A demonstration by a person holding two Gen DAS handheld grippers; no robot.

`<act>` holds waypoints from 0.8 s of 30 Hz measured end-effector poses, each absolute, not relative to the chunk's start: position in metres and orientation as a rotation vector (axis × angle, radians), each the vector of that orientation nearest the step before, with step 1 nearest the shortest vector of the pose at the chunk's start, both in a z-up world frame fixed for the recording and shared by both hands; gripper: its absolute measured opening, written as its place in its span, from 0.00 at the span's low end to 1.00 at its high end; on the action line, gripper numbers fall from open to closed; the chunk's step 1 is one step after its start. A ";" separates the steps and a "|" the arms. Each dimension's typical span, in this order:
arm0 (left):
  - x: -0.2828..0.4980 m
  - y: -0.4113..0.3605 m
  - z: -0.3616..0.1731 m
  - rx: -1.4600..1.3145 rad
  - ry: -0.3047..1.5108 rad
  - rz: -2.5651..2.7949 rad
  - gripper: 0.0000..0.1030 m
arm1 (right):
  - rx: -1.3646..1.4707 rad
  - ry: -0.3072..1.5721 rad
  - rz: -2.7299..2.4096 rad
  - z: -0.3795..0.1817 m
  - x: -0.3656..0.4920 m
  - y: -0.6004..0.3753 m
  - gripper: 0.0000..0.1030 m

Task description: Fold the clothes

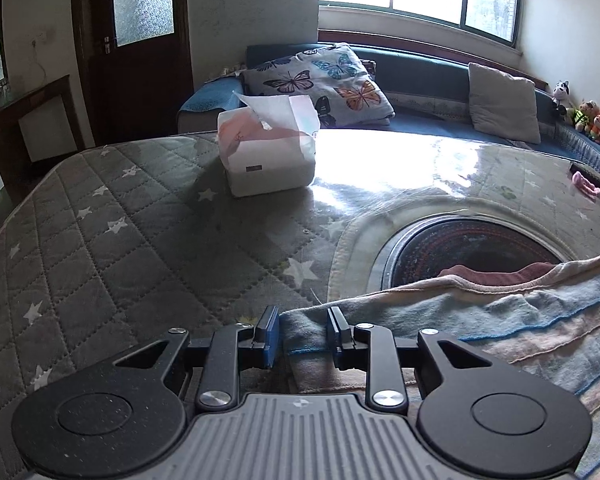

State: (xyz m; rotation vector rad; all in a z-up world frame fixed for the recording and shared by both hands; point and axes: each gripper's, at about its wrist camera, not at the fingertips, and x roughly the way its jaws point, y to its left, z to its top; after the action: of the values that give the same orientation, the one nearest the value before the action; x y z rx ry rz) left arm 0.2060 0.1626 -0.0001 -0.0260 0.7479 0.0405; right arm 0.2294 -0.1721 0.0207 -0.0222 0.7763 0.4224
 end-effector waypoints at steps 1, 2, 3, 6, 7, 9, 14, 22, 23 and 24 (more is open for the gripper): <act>0.206 0.163 0.000 -0.024 0.749 0.042 0.29 | -0.019 0.781 0.410 0.018 0.236 -0.173 0.61; 0.206 0.163 -0.001 -0.021 0.750 0.045 0.29 | -0.015 0.785 0.399 0.016 0.242 -0.173 0.61; 0.206 0.163 -0.001 -0.019 0.751 0.047 0.29 | -0.001 0.784 0.393 0.015 0.244 -0.175 0.60; 0.204 0.162 0.002 -0.014 0.742 0.049 0.29 | 0.044 0.781 0.379 0.014 0.249 -0.183 0.59; 0.203 0.162 0.003 -0.011 0.738 0.050 0.29 | 0.044 0.773 0.374 0.016 0.248 -0.185 0.59; 0.198 0.158 0.007 -0.002 0.723 0.038 0.29 | 0.033 0.758 0.356 0.023 0.241 -0.190 0.59; 0.183 0.149 0.014 0.008 0.688 0.010 0.35 | 0.036 0.782 0.285 0.026 0.223 -0.215 0.60; 0.162 0.133 0.015 0.011 0.677 -0.028 0.52 | 0.090 0.851 0.269 0.012 0.195 -0.232 0.59; 0.159 0.131 0.014 0.011 0.677 -0.031 0.53 | 0.083 0.849 0.268 0.012 0.193 -0.230 0.59; 0.157 0.130 0.013 0.009 0.677 -0.033 0.55 | 0.088 0.849 0.267 0.012 0.192 -0.230 0.58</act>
State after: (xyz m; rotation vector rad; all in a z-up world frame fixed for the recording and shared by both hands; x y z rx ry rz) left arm 0.1568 0.1296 0.0134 0.0088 0.6771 -0.0333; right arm 0.1916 -0.2298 0.0119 0.0882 0.8488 0.2668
